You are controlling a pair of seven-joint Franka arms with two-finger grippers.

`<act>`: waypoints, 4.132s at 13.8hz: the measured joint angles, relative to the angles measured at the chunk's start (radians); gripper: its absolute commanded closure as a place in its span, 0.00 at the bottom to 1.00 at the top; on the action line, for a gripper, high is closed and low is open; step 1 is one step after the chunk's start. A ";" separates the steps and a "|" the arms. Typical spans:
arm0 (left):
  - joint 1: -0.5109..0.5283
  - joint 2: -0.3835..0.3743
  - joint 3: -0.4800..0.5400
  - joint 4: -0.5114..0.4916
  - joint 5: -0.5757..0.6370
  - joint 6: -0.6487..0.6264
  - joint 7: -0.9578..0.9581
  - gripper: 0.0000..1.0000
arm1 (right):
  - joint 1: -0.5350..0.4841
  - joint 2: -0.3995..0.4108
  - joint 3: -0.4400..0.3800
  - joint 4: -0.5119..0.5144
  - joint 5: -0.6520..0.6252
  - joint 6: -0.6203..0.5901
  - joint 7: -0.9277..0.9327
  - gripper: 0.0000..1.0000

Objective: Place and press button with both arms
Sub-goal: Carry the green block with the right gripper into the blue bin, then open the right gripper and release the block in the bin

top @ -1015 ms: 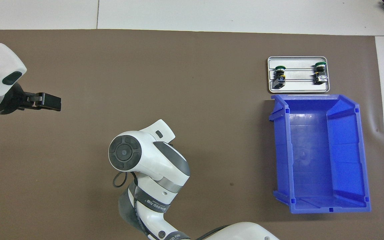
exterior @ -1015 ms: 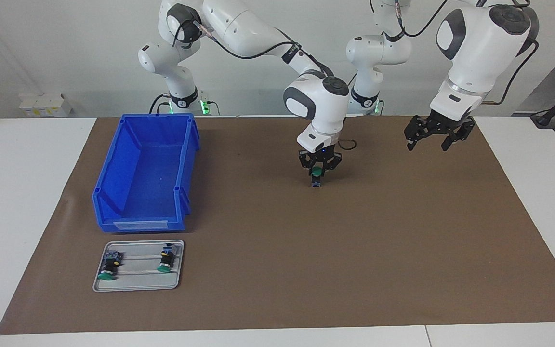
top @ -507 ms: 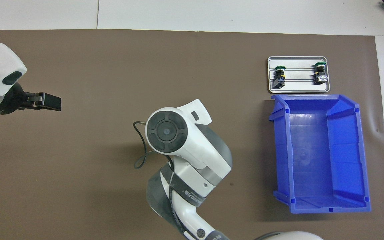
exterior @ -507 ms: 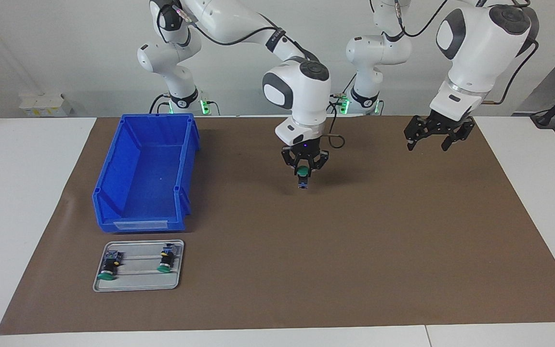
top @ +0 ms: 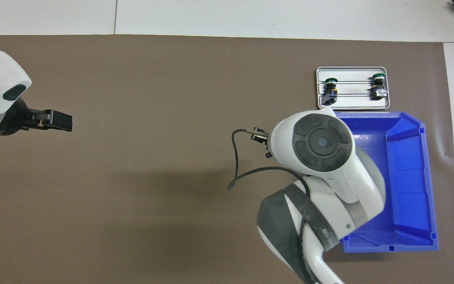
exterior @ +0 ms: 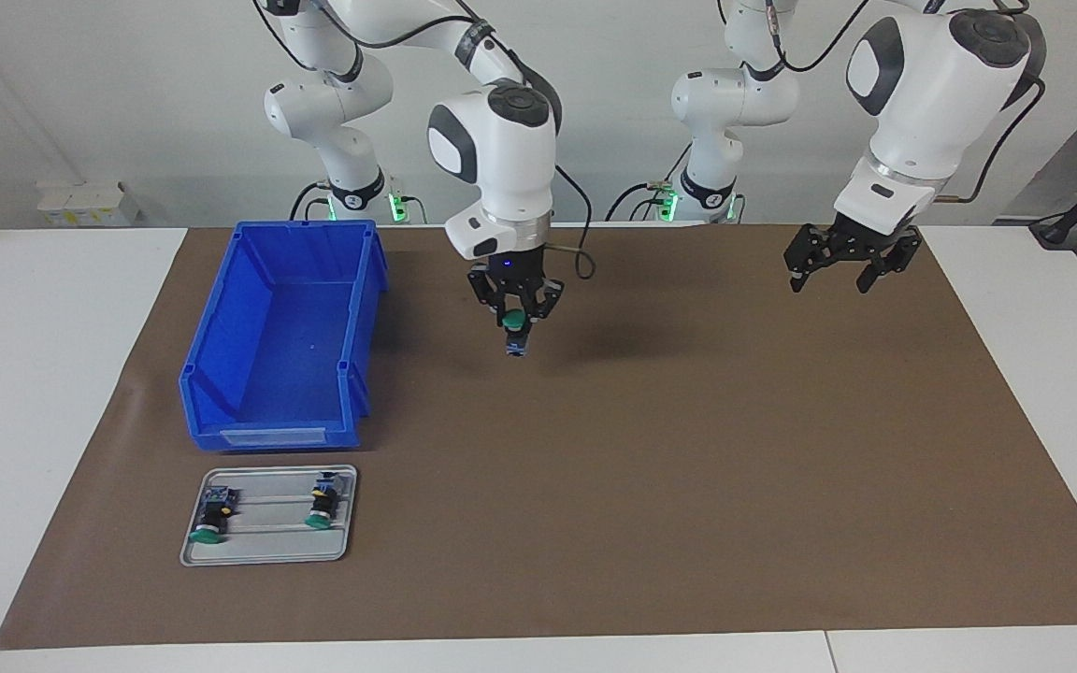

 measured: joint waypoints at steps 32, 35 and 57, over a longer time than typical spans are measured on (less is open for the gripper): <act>0.000 0.000 0.000 0.000 0.000 0.000 0.000 0.00 | -0.489 0.132 0.000 -0.218 0.032 0.302 -0.563 0.04; 0.000 0.000 0.000 0.000 0.000 0.000 0.000 0.00 | -0.490 0.108 0.000 -0.212 0.032 0.300 -0.594 0.01; 0.000 0.000 0.000 0.000 0.000 0.000 0.000 0.00 | -0.485 -0.055 0.014 0.302 0.145 -0.390 -0.747 0.00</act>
